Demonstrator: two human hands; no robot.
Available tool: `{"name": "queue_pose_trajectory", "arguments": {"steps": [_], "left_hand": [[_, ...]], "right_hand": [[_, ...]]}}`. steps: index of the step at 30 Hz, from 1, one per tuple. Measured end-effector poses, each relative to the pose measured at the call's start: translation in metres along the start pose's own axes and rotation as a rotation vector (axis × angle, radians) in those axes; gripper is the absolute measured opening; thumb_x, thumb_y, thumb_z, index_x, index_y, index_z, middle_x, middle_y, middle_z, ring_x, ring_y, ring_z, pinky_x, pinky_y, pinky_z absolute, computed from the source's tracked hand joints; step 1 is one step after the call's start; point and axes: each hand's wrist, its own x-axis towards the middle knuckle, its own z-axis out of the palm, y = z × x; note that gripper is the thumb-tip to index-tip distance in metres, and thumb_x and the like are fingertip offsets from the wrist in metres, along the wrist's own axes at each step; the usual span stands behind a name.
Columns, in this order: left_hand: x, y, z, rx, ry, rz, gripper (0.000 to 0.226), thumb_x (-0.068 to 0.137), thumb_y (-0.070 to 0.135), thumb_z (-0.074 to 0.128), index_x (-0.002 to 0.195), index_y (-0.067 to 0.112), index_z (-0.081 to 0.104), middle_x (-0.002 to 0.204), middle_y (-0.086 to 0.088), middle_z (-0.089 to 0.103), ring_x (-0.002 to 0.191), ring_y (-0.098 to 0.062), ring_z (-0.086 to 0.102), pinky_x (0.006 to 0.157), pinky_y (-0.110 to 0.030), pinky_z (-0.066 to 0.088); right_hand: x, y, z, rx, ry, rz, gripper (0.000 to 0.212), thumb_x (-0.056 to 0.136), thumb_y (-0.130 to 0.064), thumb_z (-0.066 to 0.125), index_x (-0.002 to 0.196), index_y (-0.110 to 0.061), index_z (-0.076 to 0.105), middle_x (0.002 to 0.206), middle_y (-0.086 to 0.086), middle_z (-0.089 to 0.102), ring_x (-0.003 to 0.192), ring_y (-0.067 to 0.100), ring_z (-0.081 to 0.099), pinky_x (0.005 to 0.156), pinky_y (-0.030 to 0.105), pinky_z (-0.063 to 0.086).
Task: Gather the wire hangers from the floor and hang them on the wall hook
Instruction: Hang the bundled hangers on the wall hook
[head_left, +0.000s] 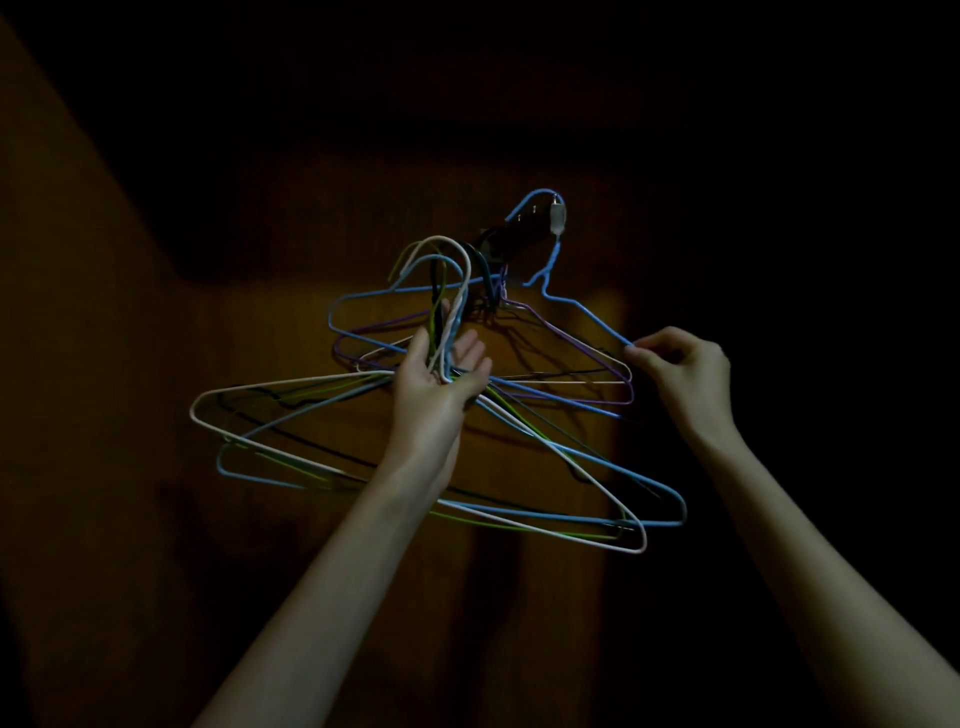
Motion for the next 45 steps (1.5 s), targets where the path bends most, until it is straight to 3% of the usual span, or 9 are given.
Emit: {"name": "queue_pose_trajectory", "arguments": {"steps": [3, 7, 13, 19, 24, 28, 34, 37, 45], "left_hand": [[0.013, -0.004, -0.003, -0.008, 0.010, 0.009, 0.082, 0.087, -0.020, 0.046, 0.150, 0.017, 0.009, 0.139, -0.019, 0.046, 0.125, -0.026, 0.050, 0.085, -0.026, 0.050], [0.029, -0.010, -0.007, 0.005, 0.024, 0.022, 0.083, 0.087, -0.018, 0.047, 0.151, 0.018, 0.007, 0.139, -0.018, 0.047, 0.125, -0.026, 0.051, 0.080, -0.023, 0.051], [0.054, -0.019, -0.009, 0.010, 0.047, 0.041, 0.080, 0.086, -0.019, 0.047, 0.150, 0.016, 0.013, 0.138, -0.018, 0.047, 0.123, -0.024, 0.052, 0.083, -0.021, 0.053], [0.069, -0.025, -0.011, 0.038, 0.042, 0.069, 0.070, 0.086, -0.019, 0.048, 0.143, 0.018, 0.031, 0.136, -0.014, 0.050, 0.118, -0.020, 0.054, 0.085, -0.021, 0.053], [0.073, -0.031, -0.011, 0.034, 0.040, 0.069, 0.073, 0.085, -0.019, 0.048, 0.144, 0.019, 0.029, 0.137, -0.014, 0.048, 0.124, -0.022, 0.051, 0.083, -0.024, 0.053], [0.073, -0.034, -0.009, 0.036, 0.035, 0.050, 0.073, 0.085, -0.019, 0.047, 0.143, 0.020, 0.029, 0.139, -0.013, 0.047, 0.126, -0.023, 0.049, 0.071, -0.017, 0.055], [0.070, -0.036, -0.006, 0.036, 0.028, 0.042, 0.067, 0.085, -0.018, 0.049, 0.130, 0.029, 0.035, 0.139, -0.011, 0.048, 0.125, -0.023, 0.050, 0.072, -0.019, 0.052], [0.067, -0.036, -0.007, 0.015, 0.032, 0.040, 0.069, 0.085, -0.019, 0.049, 0.136, 0.024, 0.033, 0.138, -0.014, 0.048, 0.124, -0.025, 0.051, 0.081, -0.023, 0.053], [0.044, -0.031, -0.005, -0.003, 0.049, 0.020, 0.073, 0.087, -0.018, 0.045, 0.147, 0.016, 0.021, 0.139, -0.015, 0.046, 0.125, -0.027, 0.050, 0.092, -0.029, 0.048]], "right_hand": [[0.019, 0.009, 0.024, -0.023, -0.022, 0.014, 0.010, 0.081, -0.026, 0.069, 0.085, -0.017, 0.070, 0.082, 0.003, 0.067, 0.083, 0.021, 0.063, 0.075, 0.045, 0.052], [0.040, 0.017, 0.052, -0.070, -0.041, 0.029, 0.015, 0.082, -0.029, 0.068, 0.085, -0.014, 0.069, 0.082, 0.003, 0.065, 0.082, 0.019, 0.060, 0.071, 0.036, 0.047], [0.067, 0.035, 0.084, -0.054, -0.095, 0.066, 0.011, 0.082, -0.030, 0.068, 0.074, -0.025, 0.061, 0.078, -0.002, 0.062, 0.083, 0.020, 0.061, 0.069, 0.036, 0.046], [0.084, 0.051, 0.107, -0.108, -0.158, 0.110, 0.013, 0.085, -0.028, 0.066, 0.088, -0.015, 0.067, 0.096, 0.004, 0.066, 0.086, 0.016, 0.056, 0.066, 0.028, 0.037], [0.090, 0.062, 0.114, -0.208, -0.176, 0.108, 0.015, 0.085, -0.028, 0.065, 0.092, -0.015, 0.067, 0.100, 0.003, 0.065, 0.087, 0.015, 0.054, 0.068, 0.031, 0.041], [0.087, 0.068, 0.116, -0.250, -0.153, 0.127, 0.017, 0.086, -0.031, 0.064, 0.096, -0.018, 0.067, 0.105, 0.003, 0.065, 0.099, 0.021, 0.059, 0.072, 0.035, 0.046], [0.083, 0.063, 0.109, -0.284, -0.165, 0.087, 0.031, 0.083, -0.027, 0.067, 0.112, -0.015, 0.066, 0.117, 0.009, 0.054, 0.111, 0.026, 0.052, 0.079, 0.033, 0.043], [0.073, 0.053, 0.098, -0.175, -0.174, 0.012, 0.030, 0.082, -0.022, 0.069, 0.111, -0.013, 0.067, 0.113, 0.011, 0.056, 0.108, 0.025, 0.054, 0.087, 0.036, 0.046], [-0.003, -0.020, 0.069, 0.112, -0.411, -0.149, 0.010, 0.086, -0.019, 0.064, 0.092, -0.015, 0.070, 0.089, -0.006, 0.065, 0.087, 0.006, 0.059, 0.076, 0.015, 0.043]]}}
